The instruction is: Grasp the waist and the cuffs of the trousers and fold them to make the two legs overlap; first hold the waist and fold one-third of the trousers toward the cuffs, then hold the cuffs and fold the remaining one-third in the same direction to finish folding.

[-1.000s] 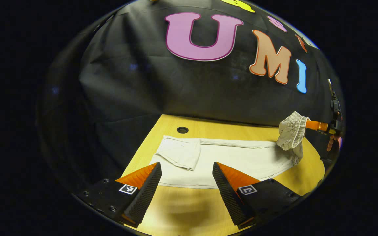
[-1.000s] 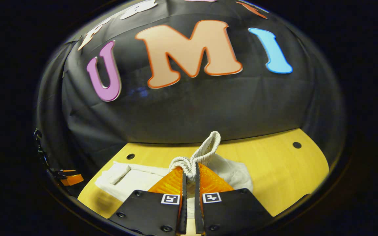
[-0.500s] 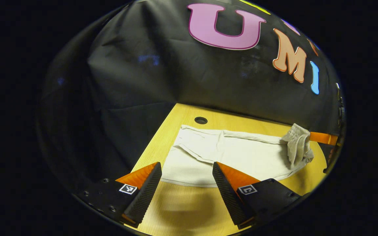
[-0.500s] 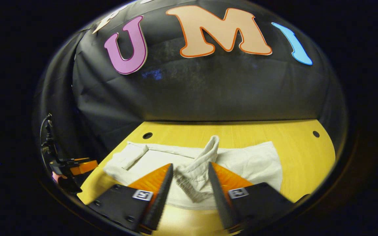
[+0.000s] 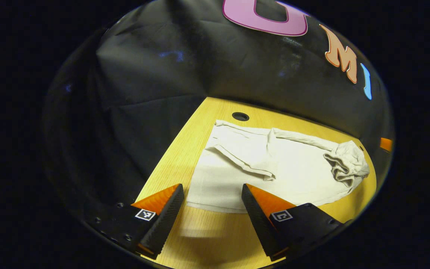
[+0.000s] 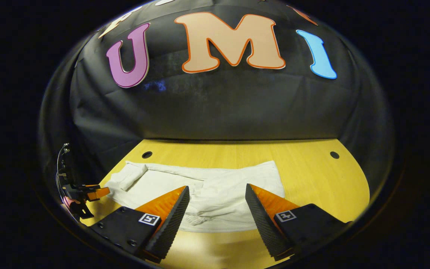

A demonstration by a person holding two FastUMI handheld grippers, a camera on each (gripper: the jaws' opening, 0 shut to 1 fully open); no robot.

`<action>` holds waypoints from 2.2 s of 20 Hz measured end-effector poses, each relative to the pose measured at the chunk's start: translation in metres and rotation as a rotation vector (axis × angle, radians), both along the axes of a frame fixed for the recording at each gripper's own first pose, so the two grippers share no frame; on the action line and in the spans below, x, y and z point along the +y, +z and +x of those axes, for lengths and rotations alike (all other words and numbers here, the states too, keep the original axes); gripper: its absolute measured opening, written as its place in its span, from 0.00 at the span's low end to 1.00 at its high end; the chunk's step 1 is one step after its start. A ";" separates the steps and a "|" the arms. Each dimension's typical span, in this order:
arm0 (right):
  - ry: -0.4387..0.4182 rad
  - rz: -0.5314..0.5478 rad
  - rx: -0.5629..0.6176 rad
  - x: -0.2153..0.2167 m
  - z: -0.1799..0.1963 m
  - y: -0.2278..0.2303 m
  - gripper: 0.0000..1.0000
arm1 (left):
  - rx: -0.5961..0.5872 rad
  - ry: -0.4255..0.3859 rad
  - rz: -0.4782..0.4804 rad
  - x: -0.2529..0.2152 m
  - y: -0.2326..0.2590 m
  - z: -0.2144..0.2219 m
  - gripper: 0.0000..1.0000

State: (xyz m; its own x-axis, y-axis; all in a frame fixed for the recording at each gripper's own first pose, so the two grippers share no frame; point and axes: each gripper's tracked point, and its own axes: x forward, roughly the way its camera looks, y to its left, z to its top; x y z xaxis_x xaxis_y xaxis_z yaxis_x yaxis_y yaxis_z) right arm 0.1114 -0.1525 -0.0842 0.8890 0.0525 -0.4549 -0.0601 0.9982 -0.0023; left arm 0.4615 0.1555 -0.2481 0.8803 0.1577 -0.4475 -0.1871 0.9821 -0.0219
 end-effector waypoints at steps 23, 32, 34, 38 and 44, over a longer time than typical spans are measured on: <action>-0.036 -0.007 -0.001 -0.035 -0.008 0.005 0.96 | -0.058 -0.028 -0.082 -0.042 0.015 0.019 0.00; -0.041 0.024 0.002 -0.071 -0.014 0.009 0.96 | -0.195 -0.135 -0.085 -0.134 0.089 0.031 0.00; -0.047 0.027 0.002 -0.086 -0.019 0.010 0.96 | -0.214 -0.167 -0.099 -0.165 0.103 0.037 0.00; -0.051 0.016 0.012 -0.121 -0.027 0.010 0.96 | -0.252 -0.237 -0.110 -0.228 0.128 0.049 0.00; -0.077 0.040 0.018 -0.170 -0.036 0.011 0.96 | -0.324 -0.351 -0.077 -0.324 0.169 0.056 0.00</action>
